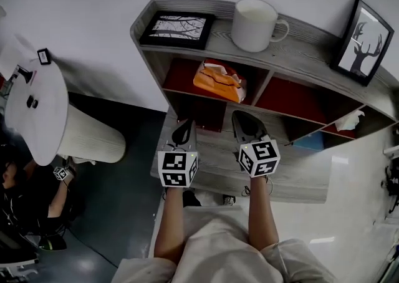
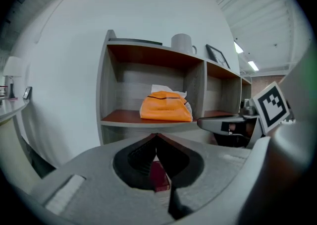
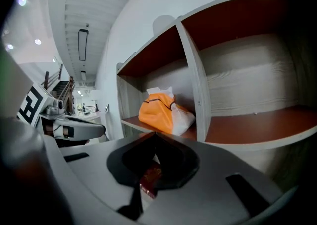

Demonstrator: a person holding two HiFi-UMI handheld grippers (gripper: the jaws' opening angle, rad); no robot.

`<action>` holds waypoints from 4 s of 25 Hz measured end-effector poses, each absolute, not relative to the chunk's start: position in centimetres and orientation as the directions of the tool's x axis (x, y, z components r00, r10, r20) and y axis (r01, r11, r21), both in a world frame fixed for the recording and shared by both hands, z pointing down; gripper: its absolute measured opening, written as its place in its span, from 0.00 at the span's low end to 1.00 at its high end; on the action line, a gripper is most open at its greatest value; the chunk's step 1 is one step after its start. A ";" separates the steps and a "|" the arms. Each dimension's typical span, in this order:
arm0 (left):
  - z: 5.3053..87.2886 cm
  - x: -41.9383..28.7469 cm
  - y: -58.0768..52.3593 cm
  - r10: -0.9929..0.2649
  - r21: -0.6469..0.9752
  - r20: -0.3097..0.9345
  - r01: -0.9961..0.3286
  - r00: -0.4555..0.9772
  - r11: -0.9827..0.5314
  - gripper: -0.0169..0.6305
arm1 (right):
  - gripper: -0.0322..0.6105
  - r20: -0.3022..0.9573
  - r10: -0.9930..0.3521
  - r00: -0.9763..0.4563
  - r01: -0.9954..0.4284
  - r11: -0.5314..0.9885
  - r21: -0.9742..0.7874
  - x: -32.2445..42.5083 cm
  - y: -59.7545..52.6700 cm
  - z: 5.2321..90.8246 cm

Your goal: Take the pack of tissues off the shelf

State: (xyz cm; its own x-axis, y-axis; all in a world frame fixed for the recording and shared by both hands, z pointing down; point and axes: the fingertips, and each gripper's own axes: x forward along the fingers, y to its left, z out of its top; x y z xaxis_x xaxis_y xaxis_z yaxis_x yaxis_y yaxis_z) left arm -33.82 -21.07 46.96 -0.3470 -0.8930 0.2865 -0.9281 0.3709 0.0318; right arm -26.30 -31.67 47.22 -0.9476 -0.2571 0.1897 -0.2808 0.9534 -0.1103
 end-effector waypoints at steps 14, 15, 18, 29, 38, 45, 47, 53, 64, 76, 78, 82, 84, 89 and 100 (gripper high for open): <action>45.1 -37.9 -25.0 -0.964 0.026 0.233 -0.990 -0.131 0.141 0.04 | 0.08 0.072 -0.533 -0.843 -0.535 0.844 -0.018 -28.7 -33.6 41.8; 45.2 -38.1 -25.2 -0.965 0.029 0.234 -0.991 -0.118 0.128 0.04 | 0.08 0.073 -0.549 -0.833 -0.551 0.834 -0.010 -28.7 -33.7 41.8; 45.3 -38.6 -25.8 -0.969 0.035 0.232 -0.995 -0.080 0.090 0.04 | 0.08 0.077 -0.591 -0.803 -0.592 0.806 0.007 -28.9 -33.9 41.9; 44.9 -38.8 -27.8 -0.974 0.030 0.224 -0.999 0.031 -0.024 0.04 | 0.29 0.105 -0.648 -0.754 -0.639 0.761 0.107 -30.3 -34.4 41.5; 43.9 -39.5 -28.1 -0.977 0.023 0.206 -0.998 0.054 -0.050 0.04 | 0.46 0.247 -0.681 -0.690 -0.623 0.732 0.277 -32.3 -34.8 43.1; 44.3 -40.1 -27.4 -0.976 0.012 0.210 -0.999 0.053 -0.051 0.04 | 0.36 0.228 -0.567 -0.791 -0.515 0.820 0.250 -34.2 -32.2 42.3; 44.4 -40.1 -27.1 -0.976 0.014 0.212 -0.998 0.056 -0.054 0.04 | 0.35 0.214 -0.521 -0.826 -0.477 0.849 0.226 -34.6 -31.1 42.0; 44.4 -40.6 -25.9 -0.976 0.013 0.209 -0.999 0.053 -0.052 0.04 | 0.47 0.241 -0.523 -0.818 -0.486 0.851 0.200 -34.7 -30.9 42.9; 44.1 -40.4 -25.4 -0.977 0.014 0.200 -0.997 0.078 -0.077 0.04 | 0.16 0.263 -0.616 -0.742 -0.549 0.785 0.287 -34.6 -31.0 44.7; 44.9 -40.5 -24.0 -0.974 0.035 0.213 -0.997 0.075 -0.069 0.04 | 0.08 0.162 -0.624 -0.765 -0.596 0.780 0.192 -32.7 -30.4 43.2; 45.1 -40.8 -23.7 -0.974 0.037 0.217 -0.997 0.067 -0.061 0.04 | 0.08 0.143 -0.624 -0.768 -0.602 0.780 0.170 -32.5 -30.2 43.0; 45.7 -40.9 -23.0 -0.972 0.037 0.225 -0.997 0.070 -0.064 0.04 | 0.08 0.111 -0.634 -0.766 -0.620 0.773 0.135 -31.5 -29.2 42.5; 45.8 -40.6 -23.0 -0.973 0.047 0.218 -0.996 0.078 -0.069 0.04 | 0.08 0.083 -0.638 -0.766 -0.628 0.769 0.116 -30.8 -29.0 42.0; 46.2 -38.6 -23.1 -0.972 0.067 0.213 -0.994 0.099 -0.087 0.04 | 0.08 0.059 -0.639 -0.767 -0.633 0.768 0.093 -28.6 -28.2 41.8; 47.5 -31.8 -22.4 -0.952 0.092 0.254 -0.984 0.173 -0.154 0.04 | 0.08 0.082 -0.674 -0.734 -0.672 0.738 0.054 -21.4 -26.3 43.3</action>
